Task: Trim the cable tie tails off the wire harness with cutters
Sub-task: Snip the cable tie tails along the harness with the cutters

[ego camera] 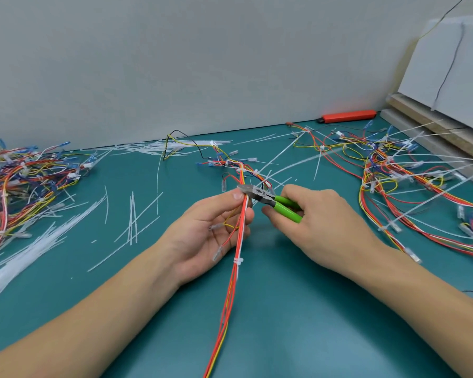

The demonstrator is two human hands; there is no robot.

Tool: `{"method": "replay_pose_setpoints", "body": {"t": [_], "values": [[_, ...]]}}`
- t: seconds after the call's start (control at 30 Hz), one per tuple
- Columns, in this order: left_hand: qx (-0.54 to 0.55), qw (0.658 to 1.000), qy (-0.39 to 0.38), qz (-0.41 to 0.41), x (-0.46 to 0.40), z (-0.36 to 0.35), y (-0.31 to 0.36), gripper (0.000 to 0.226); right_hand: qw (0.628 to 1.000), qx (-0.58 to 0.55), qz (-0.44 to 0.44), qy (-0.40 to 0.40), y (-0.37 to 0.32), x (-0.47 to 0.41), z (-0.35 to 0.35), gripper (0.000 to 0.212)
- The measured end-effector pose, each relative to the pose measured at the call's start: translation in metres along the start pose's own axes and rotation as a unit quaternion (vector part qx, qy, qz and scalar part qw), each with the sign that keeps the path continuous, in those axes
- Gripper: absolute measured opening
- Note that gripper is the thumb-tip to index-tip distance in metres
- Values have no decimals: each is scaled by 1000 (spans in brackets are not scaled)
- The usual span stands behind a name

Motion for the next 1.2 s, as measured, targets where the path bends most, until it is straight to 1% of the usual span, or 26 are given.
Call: {"method": "replay_pose_setpoints", "body": {"t": [0.07, 0.17, 0.27, 0.33, 0.4, 0.67, 0.8, 0.9, 0.97, 1.07, 1.2], "values": [[-5, 1000, -1, 1, 0, 0, 0, 11, 1000, 7, -3, 5, 0, 0, -1, 46], [-5, 1000, 0, 3, 1, -1, 0, 12, 1000, -12, -3, 1, 1, 1, -4, 39], [-5, 1000, 4, 1, 1, 0, 0, 13, 999, -39, 17, -18, 0, 1, -5, 22], [-10, 1000, 3, -1, 0, 0, 0, 15, 998, -44, 24, -39, -1, 1, -6, 18], [-13, 1000, 3, 0, -1, 1, 0, 17, 997, -52, 22, -48, -1, 1, -6, 19], [-13, 1000, -1, 1, -1, 1, -1, 14, 997, -65, 22, -45, -2, 0, -6, 25], [-20, 1000, 0, -1, 0, 0, 0, 15, 996, -70, 24, -41, 0, 1, -7, 20], [-20, 1000, -6, -2, 0, -1, 0, 19, 998, -58, 10, -33, 2, 1, -7, 37], [-27, 1000, -11, -3, 0, -1, 0, 21, 999, -32, -1, -34, 2, 0, -7, 42], [-32, 999, -14, -5, 0, -1, 0, 22, 999, -1, -10, -32, 3, -1, -7, 40], [-31, 999, -19, -10, 1, -1, 0, 19, 999, -17, -15, -25, 5, 2, -9, 35]]}}
Point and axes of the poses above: each hand's wrist, its own x-axis away from the middle knuckle, its own z-axis out of the back of the hand, y = z × x, the point moved 4 cm from there along -x, towards the middle knuckle, and after that the axes turned 14 degrees about -z, right-handed, at the moved point
